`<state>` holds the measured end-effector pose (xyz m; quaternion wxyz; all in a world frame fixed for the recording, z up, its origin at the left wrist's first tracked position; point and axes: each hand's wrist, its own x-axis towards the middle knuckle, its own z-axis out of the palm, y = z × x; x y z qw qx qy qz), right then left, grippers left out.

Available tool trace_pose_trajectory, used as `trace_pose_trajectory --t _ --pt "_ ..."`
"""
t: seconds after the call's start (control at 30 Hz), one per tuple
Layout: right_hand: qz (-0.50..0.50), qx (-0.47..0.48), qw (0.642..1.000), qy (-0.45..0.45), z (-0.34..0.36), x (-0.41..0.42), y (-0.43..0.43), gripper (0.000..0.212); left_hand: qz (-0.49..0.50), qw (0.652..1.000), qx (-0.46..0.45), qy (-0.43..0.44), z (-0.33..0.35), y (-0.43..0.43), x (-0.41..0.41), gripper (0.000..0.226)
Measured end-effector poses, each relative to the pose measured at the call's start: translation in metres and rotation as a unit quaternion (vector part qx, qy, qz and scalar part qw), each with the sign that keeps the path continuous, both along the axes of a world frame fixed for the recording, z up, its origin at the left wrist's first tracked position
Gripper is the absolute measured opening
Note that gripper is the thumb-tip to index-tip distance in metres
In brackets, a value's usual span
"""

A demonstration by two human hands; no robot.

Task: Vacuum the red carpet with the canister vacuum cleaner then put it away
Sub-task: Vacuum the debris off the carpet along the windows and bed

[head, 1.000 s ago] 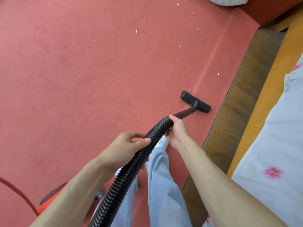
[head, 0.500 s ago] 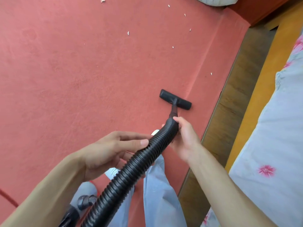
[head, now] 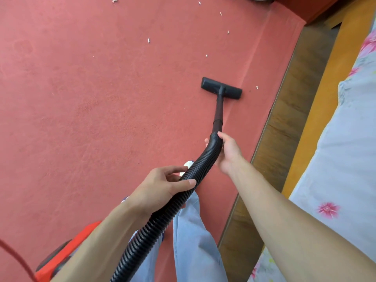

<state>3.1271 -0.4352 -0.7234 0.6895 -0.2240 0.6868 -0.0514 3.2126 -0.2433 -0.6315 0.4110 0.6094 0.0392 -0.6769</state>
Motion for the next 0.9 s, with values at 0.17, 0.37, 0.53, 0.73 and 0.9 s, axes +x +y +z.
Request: trace_pose_trajectory --t 0.17,0.37,0.53,0.73,0.9 --pt "-0.157 -0.034 0.986 -0.051 0.045 -0.012 -0.013 0.035 -0.042 0.996 -0.061 0.044 0.026 -0.022 0.009 0.041" --pt "-0.187 0.010 0.976 -0.111 0.080 -0.062 -0.016 0.028 -0.164 0.981 -0.093 0.043 0.040 -0.047 0.024 0.054" --pt "-0.167 0.017 0.983 -0.072 0.053 -0.079 -0.038 0.026 -0.215 0.975 -0.063 0.002 0.027 -0.089 -0.009 0.034" --pt "-0.180 0.021 0.980 -0.084 0.010 -0.071 -0.090 0.027 -0.159 0.983 -0.044 -0.079 -0.006 -0.131 -0.033 0.034" --pt "-0.129 0.000 0.991 -0.043 -0.025 -0.058 -0.138 0.027 -0.114 0.986 -0.027 -0.120 -0.031 -0.168 -0.047 0.033"
